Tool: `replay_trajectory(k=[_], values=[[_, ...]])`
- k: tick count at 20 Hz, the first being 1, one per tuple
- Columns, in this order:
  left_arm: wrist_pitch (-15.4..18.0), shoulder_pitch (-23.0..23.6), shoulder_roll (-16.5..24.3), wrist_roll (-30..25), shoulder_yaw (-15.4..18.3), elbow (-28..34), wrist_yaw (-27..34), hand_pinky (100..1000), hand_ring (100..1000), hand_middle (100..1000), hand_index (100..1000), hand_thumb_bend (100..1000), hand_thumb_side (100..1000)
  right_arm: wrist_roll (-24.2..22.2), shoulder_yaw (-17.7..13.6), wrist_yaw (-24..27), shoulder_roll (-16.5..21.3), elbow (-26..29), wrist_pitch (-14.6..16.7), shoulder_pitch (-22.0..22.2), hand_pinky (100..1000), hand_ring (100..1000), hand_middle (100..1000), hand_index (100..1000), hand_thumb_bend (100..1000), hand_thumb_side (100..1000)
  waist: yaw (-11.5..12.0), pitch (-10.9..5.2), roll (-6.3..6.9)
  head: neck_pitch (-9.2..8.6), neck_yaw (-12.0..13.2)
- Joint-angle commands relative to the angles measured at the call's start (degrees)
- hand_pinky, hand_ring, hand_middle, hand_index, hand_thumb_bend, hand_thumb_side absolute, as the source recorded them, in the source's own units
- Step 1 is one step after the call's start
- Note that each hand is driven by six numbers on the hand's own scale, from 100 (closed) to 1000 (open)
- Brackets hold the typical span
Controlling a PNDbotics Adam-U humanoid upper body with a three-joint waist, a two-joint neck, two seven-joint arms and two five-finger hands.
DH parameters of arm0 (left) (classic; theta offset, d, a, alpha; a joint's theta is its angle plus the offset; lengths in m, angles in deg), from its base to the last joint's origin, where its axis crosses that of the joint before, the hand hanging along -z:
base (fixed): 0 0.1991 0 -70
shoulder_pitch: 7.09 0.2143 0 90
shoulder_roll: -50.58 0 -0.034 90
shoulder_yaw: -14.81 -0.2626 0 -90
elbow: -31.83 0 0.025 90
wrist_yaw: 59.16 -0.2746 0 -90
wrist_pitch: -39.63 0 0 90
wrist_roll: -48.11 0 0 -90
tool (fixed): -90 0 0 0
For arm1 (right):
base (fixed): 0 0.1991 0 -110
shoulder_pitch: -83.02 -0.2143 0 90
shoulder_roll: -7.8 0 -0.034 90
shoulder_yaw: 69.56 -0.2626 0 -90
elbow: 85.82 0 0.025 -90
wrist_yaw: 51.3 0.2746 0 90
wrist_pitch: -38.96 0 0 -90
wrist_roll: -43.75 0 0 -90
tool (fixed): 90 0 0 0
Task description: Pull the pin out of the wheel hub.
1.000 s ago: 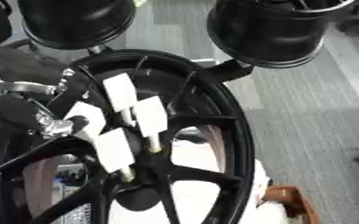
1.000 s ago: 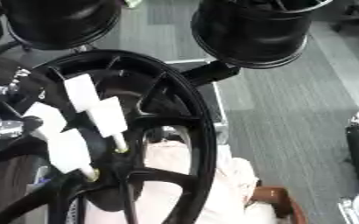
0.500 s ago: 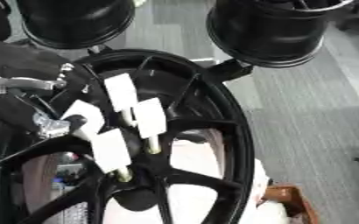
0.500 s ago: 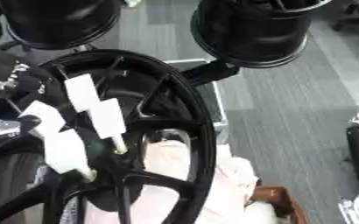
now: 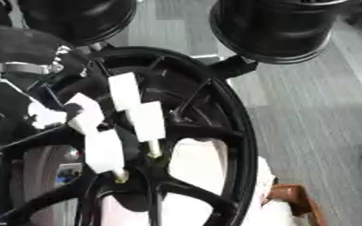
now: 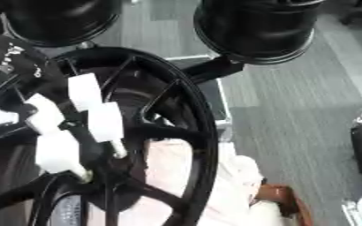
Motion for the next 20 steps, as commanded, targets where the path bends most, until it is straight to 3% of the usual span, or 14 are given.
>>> replay_trajectory(k=[1,6,12,13,16,18,20], values=[[10.94,0.10,2.59,-11.06,0.41,1.10,-0.38,883,890,796,927,215,337,0.06,-0.17,-0.26,0.38,0.69,0.19,-0.39,811,768,650,793,100,308,-0.12,-0.55,-0.07,0.29,0.03],[10.56,0.40,4.24,-11.06,1.01,3.27,0.20,883,891,795,926,239,351,0.06,-0.38,-0.48,0.34,0.69,0.11,-0.34,811,768,649,793,100,308,-0.19,-0.12,0.32,0.23,-0.08],[12.55,0.80,6.65,-11.06,2.86,6.68,-1.46,895,912,832,915,383,431,0.06,-0.19,-1.02,0.41,0.69,0.32,-0.47,811,767,648,792,100,310,-0.40,0.86,1.07,-0.69,-0.26],[13.07,0.76,6.87,-11.06,3.35,7.35,-1.85,906,916,840,917,343,461,0.06,-0.14,-1.15,0.34,0.69,0.30,-0.49,811,767,647,792,100,301,-0.45,1.01,1.13,-0.83,-0.19],[13.90,0.59,7.18,-11.06,4.53,8.70,-2.32,911,922,846,918,389,463,0.06,0.07,-1.36,0.00,0.69,0.11,-0.61,811,766,647,792,100,314,-0.64,1.50,1.28,-1.54,0.15],[14.17,0.23,7.30,-11.06,5.24,9.34,-3.03,912,929,851,919,481,473,0.06,0.17,-1.50,-0.15,0.69,0.04,-0.65,811,766,646,792,100,315,-0.74,1.74,1.35,-1.82,0.33],[14.46,-0.07,7.14,-11.06,5.86,9.89,-3.94,909,927,849,914,489,483,0.06,0.27,-1.64,-0.30,0.69,0.00,-0.69,811,765,645,792,100,317,-0.86,2.00,1.36,-2.05,0.48]])
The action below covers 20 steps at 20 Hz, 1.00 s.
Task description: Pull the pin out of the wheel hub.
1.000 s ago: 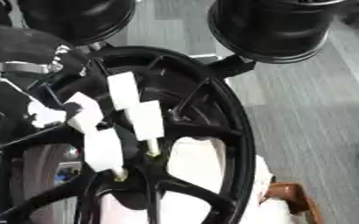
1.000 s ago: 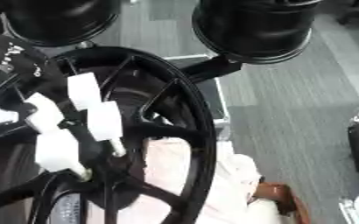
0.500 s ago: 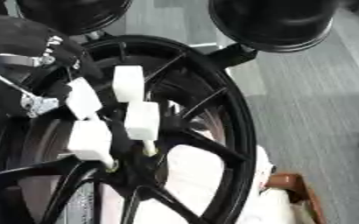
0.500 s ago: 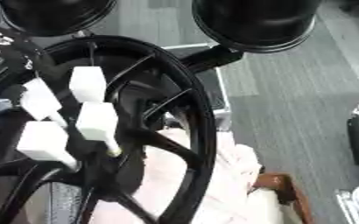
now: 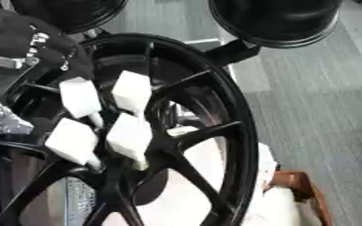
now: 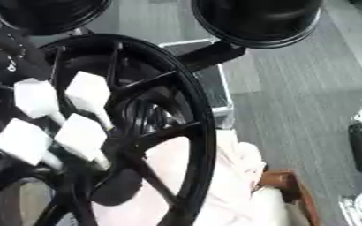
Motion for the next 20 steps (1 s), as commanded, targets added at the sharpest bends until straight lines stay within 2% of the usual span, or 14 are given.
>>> replay_trajectory(k=[1,6,20], values=[[13.11,-1.26,1.92,-12.46,2.06,1.33,-1.21,906,925,845,912,484,482,0.09,-0.01,-0.69,0.17,0.70,-0.03,-0.31,811,765,645,792,100,317,-0.15,-0.79,-0.04,-1.04,0.27],[13.20,-2.22,1.25,-12.46,2.52,1.61,-1.49,892,915,833,902,515,493,0.09,0.14,-0.86,-0.24,0.70,-0.13,-0.38,810,765,644,792,100,319,-0.31,-0.33,-0.03,-1.47,0.78],[13.23,-2.99,1.34,-12.46,3.20,2.13,-1.43,879,900,814,878,491,484,0.09,0.06,-1.15,-0.58,0.70,-0.23,-0.18,810,764,642,791,100,317,-0.38,-0.21,-0.01,-1.48,0.61]])
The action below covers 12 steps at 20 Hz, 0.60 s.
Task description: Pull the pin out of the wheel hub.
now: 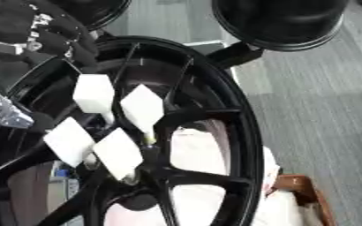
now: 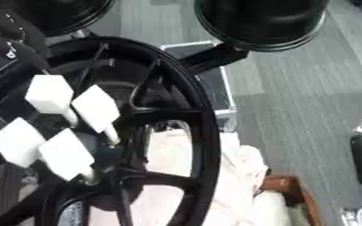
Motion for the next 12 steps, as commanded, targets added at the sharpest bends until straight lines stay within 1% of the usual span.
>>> replay_trajectory(k=[1,6,9,12], values=[[13.06,-0.74,1.84,-12.69,1.81,1.51,0.47,877,898,815,874,493,487,0.02,-0.37,-0.61,0.68,0.70,-0.06,-0.01,810,764,642,791,100,317,0.06,-1.09,0.01,-0.38,-0.19],[13.19,0.88,3.79,-12.69,3.16,4.64,2.05,873,896,822,863,492,489,0.02,-0.59,-0.66,0.71,0.70,0.12,-0.02,809,763,641,791,100,317,0.11,-1.00,0.15,-0.25,-0.61],[13.42,2.43,5.28,-12.69,3.85,7.57,2.94,872,894,822,857,490,488,0.02,-0.62,-0.62,0.69,0.70,0.10,-0.08,809,763,641,791,100,317,0.11,-0.96,0.19,-0.07,-0.74],[13.41,3.21,5.96,-12.69,4.29,8.57,3.33,872,894,822,857,490,488,0.02,-0.61,-0.57,0.70,0.70,0.10,-0.12,809,763,641,791,100,317,0.04,-0.96,0.20,-0.05,-0.68]])
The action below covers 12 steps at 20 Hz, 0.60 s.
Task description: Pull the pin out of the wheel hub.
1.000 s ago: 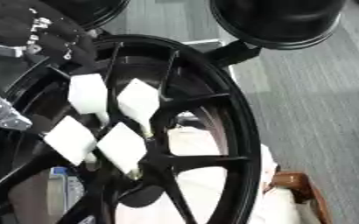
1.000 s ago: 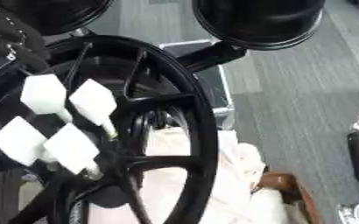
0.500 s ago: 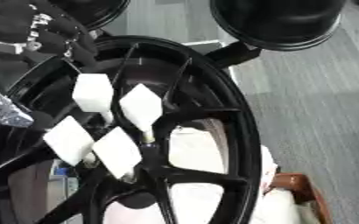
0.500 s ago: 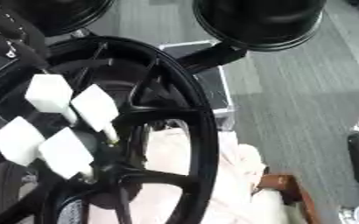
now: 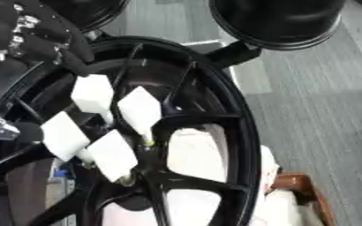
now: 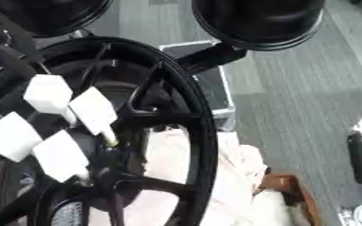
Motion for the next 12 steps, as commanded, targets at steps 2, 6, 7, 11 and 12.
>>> replay_trajectory(k=[2,6,7,11,12], values=[[13.33,-0.07,2.67,-12.94,1.64,1.38,0.75,868,890,819,856,487,489,0.02,-0.51,-0.52,0.65,0.70,0.07,-0.08,809,763,640,791,100,318,0.02,-1.06,-0.13,0.02,-0.12],[14.15,0.44,3.07,-12.94,1.54,1.41,0.76,863,883,811,846,489,490,0.02,-0.56,-0.45,0.62,0.70,0.06,-0.07,809,762,640,791,100,318,0.01,-1.12,-0.14,0.08,-0.07],[14.36,0.62,3.14,-12.94,1.43,1.41,0.64,862,882,810,844,488,488,0.02,-0.61,-0.45,0.62,0.70,0.08,-0.09,809,762,639,790,100,318,-0.02,-1.12,-0.14,0.10,-0.04],[15.19,1.24,3.37,-12.94,0.67,1.41,-0.28,852,863,790,843,495,488,0.02,-0.70,-0.33,0.55,0.70,0.14,-0.15,808,762,639,790,100,318,-0.14,-1.13,-0.17,0.31,0.03],[15.32,1.34,3.37,-12.94,0.49,1.41,-0.57,847,856,781,843,497,488,0.02,-0.71,-0.29,0.55,0.70,0.16,-0.17,809,762,639,790,100,318,-0.15,-1.14,-0.19,0.42,0.04]])
